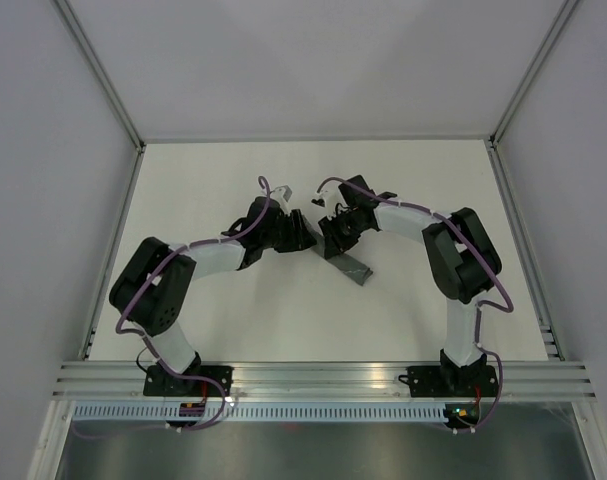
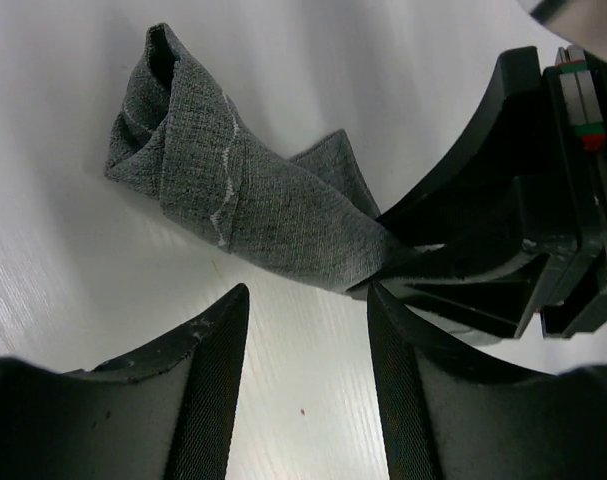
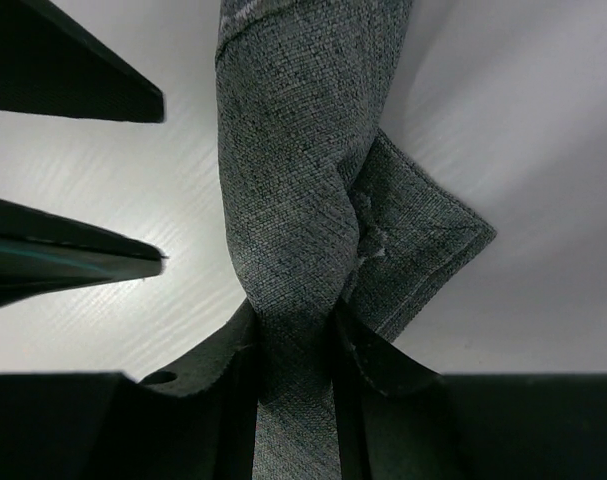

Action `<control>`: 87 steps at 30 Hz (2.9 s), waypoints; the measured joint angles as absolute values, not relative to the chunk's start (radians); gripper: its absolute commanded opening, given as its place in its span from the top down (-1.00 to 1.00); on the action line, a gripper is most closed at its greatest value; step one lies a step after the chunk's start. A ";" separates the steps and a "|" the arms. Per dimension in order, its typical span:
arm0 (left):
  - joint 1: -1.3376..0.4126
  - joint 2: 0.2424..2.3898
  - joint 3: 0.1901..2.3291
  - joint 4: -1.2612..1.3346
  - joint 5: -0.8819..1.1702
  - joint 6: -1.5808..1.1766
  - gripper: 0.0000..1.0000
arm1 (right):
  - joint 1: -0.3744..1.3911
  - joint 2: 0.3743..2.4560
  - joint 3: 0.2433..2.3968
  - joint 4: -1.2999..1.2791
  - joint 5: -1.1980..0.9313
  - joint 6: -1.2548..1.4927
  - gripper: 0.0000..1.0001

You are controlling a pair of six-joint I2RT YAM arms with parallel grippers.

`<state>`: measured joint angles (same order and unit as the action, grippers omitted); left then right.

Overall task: Fold the napkin, place the utensils inside, and roll it up
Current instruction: Roll the napkin with the utensil

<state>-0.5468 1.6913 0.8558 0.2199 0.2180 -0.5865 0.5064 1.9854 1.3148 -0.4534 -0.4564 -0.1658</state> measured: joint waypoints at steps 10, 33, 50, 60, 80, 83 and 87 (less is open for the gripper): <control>-0.547 1.797 0.937 0.210 0.131 -0.607 -0.11 | 0.506 2.038 1.361 -0.397 -0.502 -0.038 0.46; -0.546 2.004 1.308 -0.090 0.061 -0.495 -0.04 | 0.487 2.081 1.437 -0.408 -0.552 0.012 -0.15; -0.547 2.078 1.448 -0.186 0.062 -0.443 -0.04 | 0.427 2.080 1.437 -0.427 -0.622 0.023 -0.13; -0.547 2.085 1.465 -0.200 0.063 -0.432 -0.04 | 0.415 2.024 1.437 -0.413 -0.595 0.022 -0.09; -0.546 2.101 1.497 -0.231 0.081 -0.422 -0.05 | 0.417 2.053 1.446 -0.404 -0.517 -0.024 0.25; -0.546 2.101 1.500 -0.234 0.081 -0.418 -0.06 | 0.420 2.058 1.448 -0.404 -0.516 -0.023 0.35; -0.546 2.101 1.501 -0.237 0.081 -0.416 -0.09 | 0.420 2.058 1.448 -0.404 -0.516 -0.020 0.42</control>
<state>-0.5465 2.1014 1.5009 -0.2367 0.0814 -0.4160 0.4202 2.0583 1.4483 -0.4038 -0.5159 -0.0200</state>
